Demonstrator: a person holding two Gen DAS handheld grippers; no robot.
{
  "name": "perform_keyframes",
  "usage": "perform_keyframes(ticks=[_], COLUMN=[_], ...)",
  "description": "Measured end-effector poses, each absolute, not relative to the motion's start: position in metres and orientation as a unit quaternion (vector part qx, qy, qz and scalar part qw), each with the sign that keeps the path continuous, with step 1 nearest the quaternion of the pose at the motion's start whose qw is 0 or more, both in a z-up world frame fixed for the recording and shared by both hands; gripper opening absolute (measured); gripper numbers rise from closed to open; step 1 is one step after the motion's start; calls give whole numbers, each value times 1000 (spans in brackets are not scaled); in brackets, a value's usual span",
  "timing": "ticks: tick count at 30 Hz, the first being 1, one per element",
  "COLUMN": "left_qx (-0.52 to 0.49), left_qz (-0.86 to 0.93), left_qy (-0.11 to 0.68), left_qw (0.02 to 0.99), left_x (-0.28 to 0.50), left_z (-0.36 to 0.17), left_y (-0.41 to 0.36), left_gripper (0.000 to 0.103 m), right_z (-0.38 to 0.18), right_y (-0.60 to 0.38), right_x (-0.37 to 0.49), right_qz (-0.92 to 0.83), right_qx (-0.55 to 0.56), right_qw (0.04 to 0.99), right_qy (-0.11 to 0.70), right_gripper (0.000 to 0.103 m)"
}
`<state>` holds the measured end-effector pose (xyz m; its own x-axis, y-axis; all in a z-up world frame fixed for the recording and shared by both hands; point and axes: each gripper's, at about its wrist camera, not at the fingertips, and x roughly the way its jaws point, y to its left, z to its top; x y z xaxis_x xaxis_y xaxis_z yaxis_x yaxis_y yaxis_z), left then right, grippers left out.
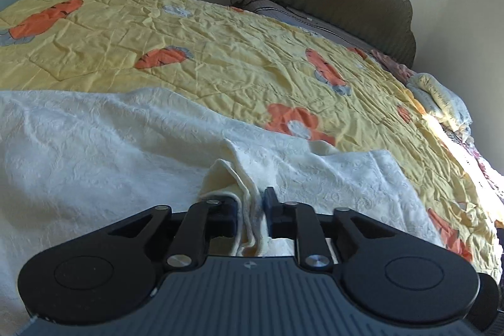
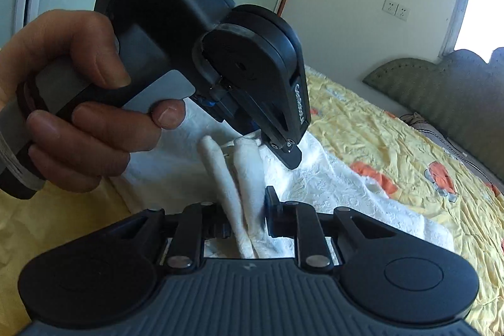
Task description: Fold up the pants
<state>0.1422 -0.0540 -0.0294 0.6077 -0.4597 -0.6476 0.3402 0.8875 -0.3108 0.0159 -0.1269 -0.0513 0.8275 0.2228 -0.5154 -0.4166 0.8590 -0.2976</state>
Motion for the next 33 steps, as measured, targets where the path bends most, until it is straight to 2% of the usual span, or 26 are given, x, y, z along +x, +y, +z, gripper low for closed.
perform_keyframes(ticks=[1,3,5,11,15,17,20,25,27,28,33], left_qx=[-73,-65,-58,-58,-47,-35,-69,-144,-157,-164,-230], left_qz=[-223,-215,-199,-148,-123,-103,-99,-145,-172,-189,-237], left_qy=[371,354,338,324,337,339,361,409,418,425,466], left_qw=[898,908,918,933,932,934,925,890,878,870,821], left_x=[140,139,140,145,144,144,145,137,129,124,110], left_z=[-28,-23,-19,-10,-6,-5,-4,-2,2,3,-2], left_y=[-53,-50,-49,-40,-32,-27,-12,2,3,3,15], left_gripper=[29,41,42,40,39,39,39,39,40,41,49], right_z=[-49,-43,-34,-17,-36,-37,-39,-53,-56,-60,-66], right_y=[-126,-127,-136,-161,-154,-148,-141,-124,-114,-108,-95], right_x=[11,-1,-12,-23,-3,-12,-21,-18,-22,-25,-44], right_qz=[173,190,222,225,197,206,209,177,176,178,169], right_qx=[-211,-210,-186,-119,-140,-165,-198,-281,-317,-334,-410], right_qw=[933,930,928,946,937,934,930,919,910,903,876], right_qy=[237,236,233,202,253,241,227,214,204,202,191], right_gripper=[21,27,38,39,39,39,39,37,29,17,14])
